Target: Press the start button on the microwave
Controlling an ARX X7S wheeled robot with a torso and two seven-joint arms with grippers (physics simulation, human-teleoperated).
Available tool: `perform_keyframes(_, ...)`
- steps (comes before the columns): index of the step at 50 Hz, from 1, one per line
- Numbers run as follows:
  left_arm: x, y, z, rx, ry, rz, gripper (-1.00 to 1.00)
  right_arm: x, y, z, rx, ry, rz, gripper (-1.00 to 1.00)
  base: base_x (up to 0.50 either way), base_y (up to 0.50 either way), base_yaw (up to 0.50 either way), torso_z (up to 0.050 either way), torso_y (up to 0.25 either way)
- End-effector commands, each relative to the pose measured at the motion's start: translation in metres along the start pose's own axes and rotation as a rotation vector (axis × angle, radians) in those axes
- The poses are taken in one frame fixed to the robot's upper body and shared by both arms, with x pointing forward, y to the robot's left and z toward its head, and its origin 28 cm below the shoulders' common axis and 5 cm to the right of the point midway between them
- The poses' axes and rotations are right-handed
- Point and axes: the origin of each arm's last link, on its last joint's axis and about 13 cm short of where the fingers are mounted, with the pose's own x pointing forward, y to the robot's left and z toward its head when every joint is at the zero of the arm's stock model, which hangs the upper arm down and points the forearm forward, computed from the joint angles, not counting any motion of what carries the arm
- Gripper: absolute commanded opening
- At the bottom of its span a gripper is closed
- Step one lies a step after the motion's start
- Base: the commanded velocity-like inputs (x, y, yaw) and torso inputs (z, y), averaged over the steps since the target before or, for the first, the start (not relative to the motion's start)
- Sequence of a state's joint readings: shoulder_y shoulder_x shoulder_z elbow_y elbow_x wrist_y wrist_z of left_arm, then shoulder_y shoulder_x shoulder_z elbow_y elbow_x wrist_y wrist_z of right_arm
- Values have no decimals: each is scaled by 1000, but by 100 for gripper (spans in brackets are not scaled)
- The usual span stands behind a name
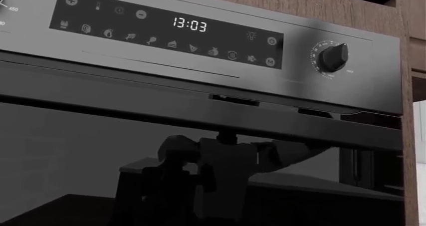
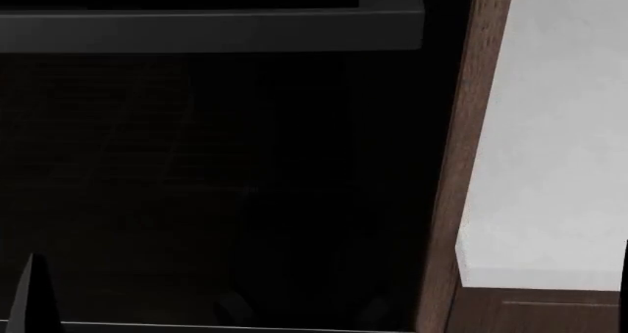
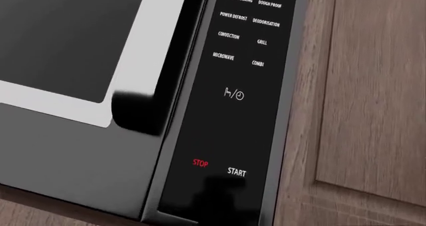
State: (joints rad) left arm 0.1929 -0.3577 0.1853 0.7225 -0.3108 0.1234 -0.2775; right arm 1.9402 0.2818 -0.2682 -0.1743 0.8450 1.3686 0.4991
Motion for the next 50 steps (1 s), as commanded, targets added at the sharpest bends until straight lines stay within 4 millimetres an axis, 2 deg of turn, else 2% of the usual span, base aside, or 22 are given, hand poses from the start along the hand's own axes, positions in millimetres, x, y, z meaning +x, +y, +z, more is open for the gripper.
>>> perform_keyframes(1,1,1,0,28,-16,-7,100,13,-2,10,12,13,3,-100,0,0,0,0,0)
perform_keyframes(29,2,2,-2,31,-17,-2,100,29,-6,25,-5,10,-16,-100,0,0,0,0,0)
perform_keyframes(50,3,4,-1,31,-18,8,100,44,-9,19,-44,18,-64,-100,0,0,0,0,0)
